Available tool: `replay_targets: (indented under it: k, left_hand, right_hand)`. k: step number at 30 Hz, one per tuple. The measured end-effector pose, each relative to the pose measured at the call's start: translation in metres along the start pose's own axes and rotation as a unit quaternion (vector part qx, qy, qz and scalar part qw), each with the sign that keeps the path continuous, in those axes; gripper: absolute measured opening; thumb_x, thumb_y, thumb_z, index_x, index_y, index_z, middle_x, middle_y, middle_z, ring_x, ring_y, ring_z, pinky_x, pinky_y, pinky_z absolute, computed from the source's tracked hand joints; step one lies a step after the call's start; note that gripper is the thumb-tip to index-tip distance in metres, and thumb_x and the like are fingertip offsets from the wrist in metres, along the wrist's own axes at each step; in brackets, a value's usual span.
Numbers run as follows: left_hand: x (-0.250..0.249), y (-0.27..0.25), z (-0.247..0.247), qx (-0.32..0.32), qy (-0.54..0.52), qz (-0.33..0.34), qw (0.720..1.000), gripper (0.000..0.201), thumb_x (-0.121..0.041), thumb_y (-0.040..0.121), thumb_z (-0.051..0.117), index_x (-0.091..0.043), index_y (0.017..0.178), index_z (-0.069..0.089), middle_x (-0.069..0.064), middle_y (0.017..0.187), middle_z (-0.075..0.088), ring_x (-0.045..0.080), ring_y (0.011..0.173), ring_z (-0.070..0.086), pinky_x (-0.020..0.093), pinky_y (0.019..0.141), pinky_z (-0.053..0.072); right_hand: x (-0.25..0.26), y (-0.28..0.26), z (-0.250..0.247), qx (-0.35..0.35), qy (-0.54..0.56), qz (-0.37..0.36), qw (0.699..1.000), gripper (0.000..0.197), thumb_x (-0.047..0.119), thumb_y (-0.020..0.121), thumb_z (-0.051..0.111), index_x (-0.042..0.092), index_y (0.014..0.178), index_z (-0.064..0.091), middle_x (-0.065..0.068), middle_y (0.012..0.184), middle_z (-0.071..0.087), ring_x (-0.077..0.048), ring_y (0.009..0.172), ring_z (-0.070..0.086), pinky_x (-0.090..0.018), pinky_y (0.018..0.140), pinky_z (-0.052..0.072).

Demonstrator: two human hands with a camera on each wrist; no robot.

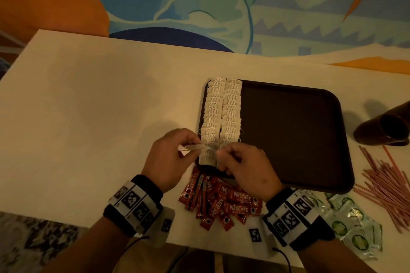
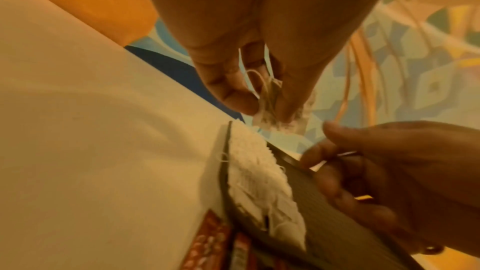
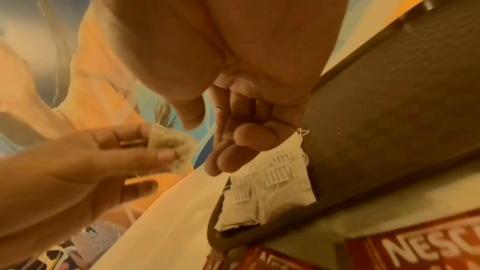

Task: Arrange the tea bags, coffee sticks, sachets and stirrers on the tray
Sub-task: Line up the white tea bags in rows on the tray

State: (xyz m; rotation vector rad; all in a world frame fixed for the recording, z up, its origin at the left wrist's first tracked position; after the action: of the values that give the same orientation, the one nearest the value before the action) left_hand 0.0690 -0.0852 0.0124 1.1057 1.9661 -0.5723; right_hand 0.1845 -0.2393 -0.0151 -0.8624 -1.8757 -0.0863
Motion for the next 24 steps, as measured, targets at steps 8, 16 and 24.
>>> replay_targets:
  k: [8, 16, 24]
  left_hand:
    - [-0.035, 0.000, 0.024, 0.014, -0.019, 0.114, 0.993, 0.023, -0.001, 0.077, 0.081, -0.017, 0.090, 0.071, -0.008, 0.105, 0.060, 0.009, 0.098, 0.061, 0.020, 0.081, 0.049]
    - [-0.004, 0.004, 0.027, 0.061, -0.058, 0.014, 0.996, 0.028, -0.011, 0.083, 0.080, -0.026, 0.104, 0.069, -0.011, 0.114, 0.061, 0.009, 0.104, 0.063, 0.025, 0.074, 0.060]
    - [0.024, 0.001, 0.034, 0.085, 0.042, -0.004, 0.996, 0.023, -0.011, 0.085, 0.074, -0.026, 0.101, 0.069, -0.014, 0.094, 0.065, 0.003, 0.085, 0.062, 0.013, 0.065, 0.049]
  right_hand:
    - [0.006, 0.009, -0.015, 0.024, 0.188, 0.031, 0.981, 0.016, 0.023, 0.094, 0.073, 0.010, 0.102, 0.075, -0.007, 0.087, 0.078, -0.013, 0.068, 0.069, -0.018, 0.056, 0.049]
    - [-0.020, 0.007, -0.034, -0.018, 0.063, 0.016, 0.998, 0.014, 0.017, 0.089, 0.080, 0.027, 0.099, 0.078, 0.006, 0.085, 0.076, -0.003, 0.075, 0.069, -0.015, 0.065, 0.050]
    - [-0.027, 0.009, -0.006, 0.045, -0.077, -0.005, 0.996, 0.014, 0.020, 0.093, 0.075, 0.030, 0.102, 0.078, 0.019, 0.088, 0.071, 0.006, 0.081, 0.066, -0.009, 0.071, 0.051]
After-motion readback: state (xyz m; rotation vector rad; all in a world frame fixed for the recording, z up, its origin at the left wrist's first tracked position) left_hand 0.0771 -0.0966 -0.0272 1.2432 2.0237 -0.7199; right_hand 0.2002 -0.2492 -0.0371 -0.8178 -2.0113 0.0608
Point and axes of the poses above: each hand's wrist, its own y-axis towards the middle knuckle, its own z-axis out of the palm, x = y × z, the point moved 7 cm from there along y, towards the middle knuckle
